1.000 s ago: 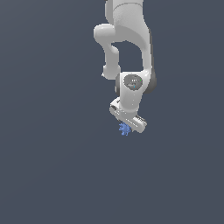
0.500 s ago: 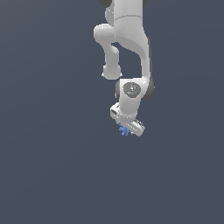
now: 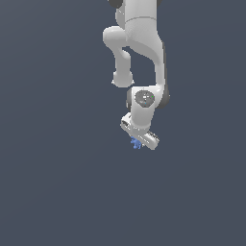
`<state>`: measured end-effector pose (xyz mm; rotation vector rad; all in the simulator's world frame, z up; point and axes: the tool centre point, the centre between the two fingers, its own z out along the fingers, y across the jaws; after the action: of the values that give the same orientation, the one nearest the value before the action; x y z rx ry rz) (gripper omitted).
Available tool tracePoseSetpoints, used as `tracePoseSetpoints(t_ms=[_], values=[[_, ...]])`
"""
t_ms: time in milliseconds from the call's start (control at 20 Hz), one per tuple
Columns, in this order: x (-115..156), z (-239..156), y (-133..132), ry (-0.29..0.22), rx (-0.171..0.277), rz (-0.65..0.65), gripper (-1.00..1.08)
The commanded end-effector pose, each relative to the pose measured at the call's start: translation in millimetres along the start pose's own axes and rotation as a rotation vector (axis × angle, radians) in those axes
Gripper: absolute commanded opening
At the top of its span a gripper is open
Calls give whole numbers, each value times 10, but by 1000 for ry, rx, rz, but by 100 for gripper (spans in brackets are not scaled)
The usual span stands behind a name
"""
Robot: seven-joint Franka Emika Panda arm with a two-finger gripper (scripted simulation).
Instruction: Pick up the object and move it to a goal position.
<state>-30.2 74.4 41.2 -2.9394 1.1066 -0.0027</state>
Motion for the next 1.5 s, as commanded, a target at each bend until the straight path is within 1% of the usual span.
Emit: tracePoseSetpoints(t_ms=[0, 200, 450, 700, 1100, 1450], values=[[1, 1, 1, 0, 0, 0, -100], [44, -23, -1, 0, 0, 0, -100], [212, -114, -12, 0, 0, 0, -100], [482, -256, -33, 0, -1, 0, -100], [1018, -535, -84, -1, -1, -1, -100], [1307, -678, -123, -1, -1, -1, -100]])
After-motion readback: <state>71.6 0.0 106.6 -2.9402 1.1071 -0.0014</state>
